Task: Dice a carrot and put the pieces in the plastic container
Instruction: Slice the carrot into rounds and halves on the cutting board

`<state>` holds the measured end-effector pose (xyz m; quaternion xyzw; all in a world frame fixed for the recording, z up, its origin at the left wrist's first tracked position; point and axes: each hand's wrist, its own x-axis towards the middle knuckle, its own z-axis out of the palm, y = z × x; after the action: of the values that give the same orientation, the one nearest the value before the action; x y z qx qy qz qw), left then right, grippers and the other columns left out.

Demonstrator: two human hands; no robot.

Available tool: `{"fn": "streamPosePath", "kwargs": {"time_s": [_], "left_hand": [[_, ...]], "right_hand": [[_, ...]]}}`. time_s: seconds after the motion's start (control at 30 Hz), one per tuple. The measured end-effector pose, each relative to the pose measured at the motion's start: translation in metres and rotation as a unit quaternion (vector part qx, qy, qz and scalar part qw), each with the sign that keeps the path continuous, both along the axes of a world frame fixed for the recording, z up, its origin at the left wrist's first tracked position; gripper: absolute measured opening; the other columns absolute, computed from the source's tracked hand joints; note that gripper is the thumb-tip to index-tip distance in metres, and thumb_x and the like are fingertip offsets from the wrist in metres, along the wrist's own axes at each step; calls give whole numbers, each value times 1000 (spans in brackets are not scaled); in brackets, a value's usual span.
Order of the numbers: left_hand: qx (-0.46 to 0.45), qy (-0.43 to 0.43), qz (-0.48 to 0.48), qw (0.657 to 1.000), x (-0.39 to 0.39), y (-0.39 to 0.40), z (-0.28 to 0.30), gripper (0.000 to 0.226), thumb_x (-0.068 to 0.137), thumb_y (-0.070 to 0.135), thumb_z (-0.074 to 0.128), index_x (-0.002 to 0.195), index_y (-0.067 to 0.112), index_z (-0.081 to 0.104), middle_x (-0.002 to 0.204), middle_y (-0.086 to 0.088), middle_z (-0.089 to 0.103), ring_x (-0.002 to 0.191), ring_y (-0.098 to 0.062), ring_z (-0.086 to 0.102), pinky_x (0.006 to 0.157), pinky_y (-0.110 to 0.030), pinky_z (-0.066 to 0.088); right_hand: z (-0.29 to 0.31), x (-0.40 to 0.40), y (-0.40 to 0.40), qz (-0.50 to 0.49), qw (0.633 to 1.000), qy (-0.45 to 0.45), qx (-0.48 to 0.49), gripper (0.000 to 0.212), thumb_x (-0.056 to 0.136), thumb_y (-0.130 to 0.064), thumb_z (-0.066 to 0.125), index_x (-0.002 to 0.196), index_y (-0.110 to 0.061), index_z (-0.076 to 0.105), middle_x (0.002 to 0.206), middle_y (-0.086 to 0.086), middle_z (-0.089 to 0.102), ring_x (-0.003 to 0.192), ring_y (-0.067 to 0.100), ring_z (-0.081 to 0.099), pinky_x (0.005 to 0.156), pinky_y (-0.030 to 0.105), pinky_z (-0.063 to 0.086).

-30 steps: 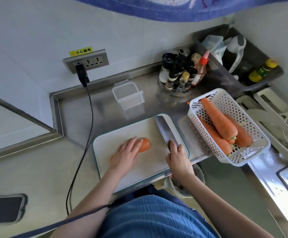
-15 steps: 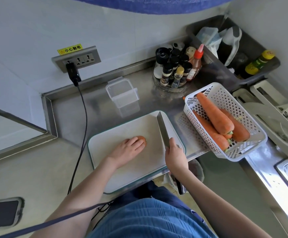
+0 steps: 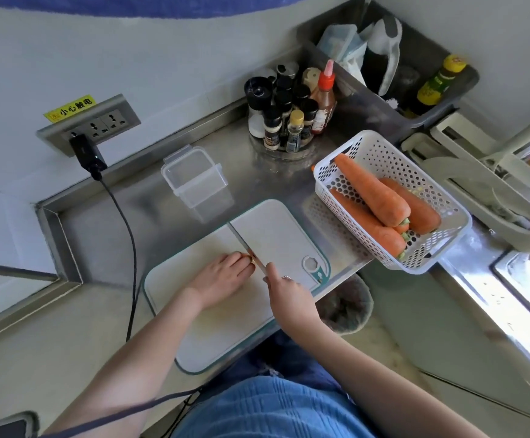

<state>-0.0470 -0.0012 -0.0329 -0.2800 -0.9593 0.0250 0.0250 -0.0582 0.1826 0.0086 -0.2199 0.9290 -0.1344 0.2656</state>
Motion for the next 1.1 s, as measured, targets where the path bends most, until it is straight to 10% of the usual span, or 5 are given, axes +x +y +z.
{"fn": "streamPosePath", "kwargs": {"time_s": [0.53,0.87,1.1], "left_hand": [[27,-6,-10,1000,-7,0,0,42,62,24,62,98,12,43,92,-2,36,85,-20,41,51,-27,45],[67,-29,-1,997,-8,-4,-8,24,73,21,41,94,12,44,92,-3,37,86,-21,43,55,-29,51],[120,-86,33,988,-5,-4,-6,61,51,12,82,98,9,42,102,-4,39,95,-21,43,57,-32,55]], "right_hand": [[1,0,-2,-10,1000,-5,-22,25,106,-28,26,120,-9,34,88,18,65,77,39,62,58,35,36],[-7,0,-6,-19,999,-21,-29,16,104,-18,32,118,-11,30,85,18,64,68,36,57,55,36,37],[-4,-9,-22,-19,998,-58,10,45,88,9,37,129,-8,28,89,19,58,69,32,48,61,37,36]]}}
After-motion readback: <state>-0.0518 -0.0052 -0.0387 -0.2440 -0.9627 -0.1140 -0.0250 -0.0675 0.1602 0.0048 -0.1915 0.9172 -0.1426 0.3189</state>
